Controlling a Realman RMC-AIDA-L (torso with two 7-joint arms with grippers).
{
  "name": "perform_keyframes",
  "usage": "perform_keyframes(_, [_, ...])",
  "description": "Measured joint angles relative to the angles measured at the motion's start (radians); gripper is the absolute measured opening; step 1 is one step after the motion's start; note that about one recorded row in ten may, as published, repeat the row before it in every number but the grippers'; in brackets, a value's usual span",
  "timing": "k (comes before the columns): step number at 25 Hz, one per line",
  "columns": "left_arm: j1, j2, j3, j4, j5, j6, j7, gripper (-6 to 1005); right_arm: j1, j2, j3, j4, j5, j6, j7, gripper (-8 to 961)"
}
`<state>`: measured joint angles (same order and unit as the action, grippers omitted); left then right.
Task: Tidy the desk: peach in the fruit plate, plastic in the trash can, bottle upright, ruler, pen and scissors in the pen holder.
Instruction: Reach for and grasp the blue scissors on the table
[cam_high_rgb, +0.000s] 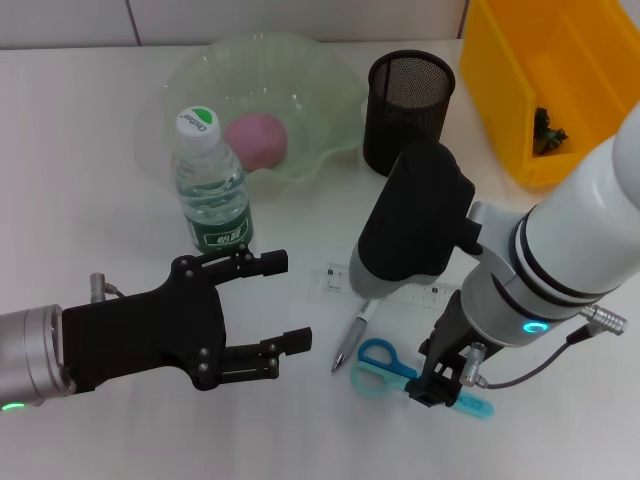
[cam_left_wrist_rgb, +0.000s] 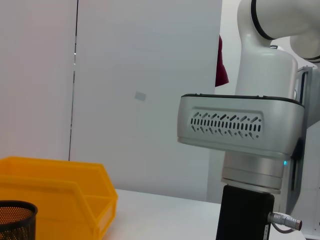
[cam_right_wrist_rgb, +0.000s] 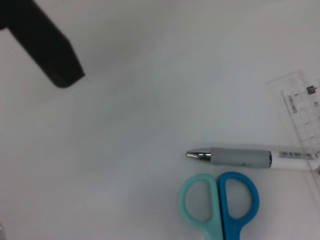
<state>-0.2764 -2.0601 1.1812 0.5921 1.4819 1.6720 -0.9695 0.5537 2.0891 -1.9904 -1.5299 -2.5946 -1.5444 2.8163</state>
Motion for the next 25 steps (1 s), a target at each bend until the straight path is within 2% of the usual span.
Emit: perform_keyframes(25, [0.002, 0.000, 0.000, 0.000, 0.000, 0.000, 0.000, 797, 0.012, 0.000, -0.034, 0.053, 0.006, 0.032, 0.007, 353])
